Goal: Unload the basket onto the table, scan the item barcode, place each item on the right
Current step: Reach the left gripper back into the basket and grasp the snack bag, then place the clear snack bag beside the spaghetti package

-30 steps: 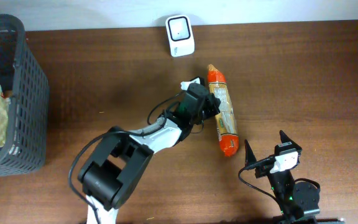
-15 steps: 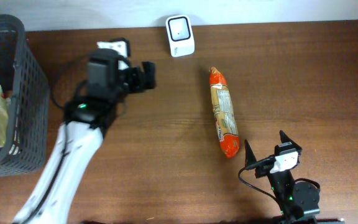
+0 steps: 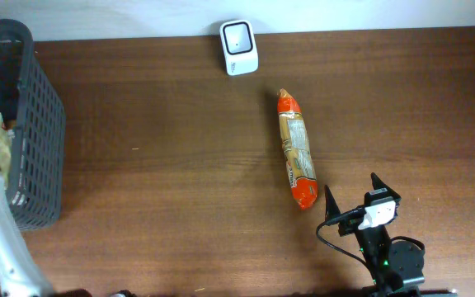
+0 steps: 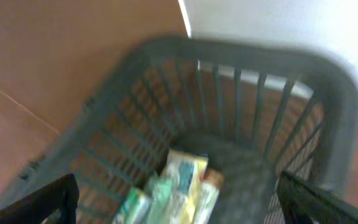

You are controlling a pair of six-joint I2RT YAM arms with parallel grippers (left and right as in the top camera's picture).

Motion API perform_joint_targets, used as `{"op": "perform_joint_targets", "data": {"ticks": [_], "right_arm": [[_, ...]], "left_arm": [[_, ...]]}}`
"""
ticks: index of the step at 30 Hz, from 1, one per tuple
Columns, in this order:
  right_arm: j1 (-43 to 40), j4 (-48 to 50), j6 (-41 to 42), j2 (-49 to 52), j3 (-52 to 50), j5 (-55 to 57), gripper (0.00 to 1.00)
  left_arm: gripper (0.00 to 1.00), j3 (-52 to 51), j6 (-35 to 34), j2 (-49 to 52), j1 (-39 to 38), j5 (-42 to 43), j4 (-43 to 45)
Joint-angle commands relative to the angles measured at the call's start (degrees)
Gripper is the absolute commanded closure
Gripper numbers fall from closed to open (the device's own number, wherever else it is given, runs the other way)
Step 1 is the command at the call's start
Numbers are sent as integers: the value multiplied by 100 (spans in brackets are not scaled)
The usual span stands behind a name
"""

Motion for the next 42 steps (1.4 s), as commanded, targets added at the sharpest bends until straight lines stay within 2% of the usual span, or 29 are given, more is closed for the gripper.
{"op": "perform_joint_targets", "data": {"ticks": [1, 4, 6, 8, 13, 18, 19, 20, 21, 26, 28, 34, 38, 40, 42], "right_arm": [[-33, -24, 4, -22, -31, -35, 1], [-33, -24, 4, -22, -31, -33, 1], [-33, -24, 4, -22, -31, -35, 1], [-33, -24, 4, -22, -31, -35, 1], [-33, -24, 4, -22, -31, -33, 1], [-33, -24, 4, -22, -31, -33, 1], [-33, -24, 4, -22, -31, -33, 1], [-33, -24, 4, -22, -31, -33, 1], [-33, -24, 4, -22, -31, -33, 1], [-33, -24, 4, -22, -31, -33, 1], [-33, -24, 4, -22, -31, -33, 1], [-33, -24, 4, -22, -31, -35, 1], [-33, -24, 4, -22, -31, -33, 1], [-33, -24, 4, -22, -31, -33, 1], [-33, -24, 4, -22, -31, -33, 1]], "left_arm": [[7, -50, 96, 577, 162, -262, -284], [9, -52, 101, 1255, 468, -262, -415], [11, -52, 560, 1692, 608, -68, -413], [16, -52, 920, 2122, 623, -70, -413], [33, -52, 914, 3139, 713, -70, -374], [39, -52, 914, 3700, 841, -70, -236], [49, -52, 914, 3727, 868, -72, -219], [81, -50, 914, 3731, 890, -74, -155], [100, -48, 914, 3729, 894, -94, -133], [100, 367, 798, 3250, 745, -116, -518], [100, 496, 424, 2531, 599, -109, -520], [100, 612, -87, 127, -31, -24, -308], [100, 612, -87, -1178, -1587, -24, -404], [100, 603, -424, -1329, -2754, -20, -1154], [100, 501, -625, -1134, -3410, 363, -1731]]}}
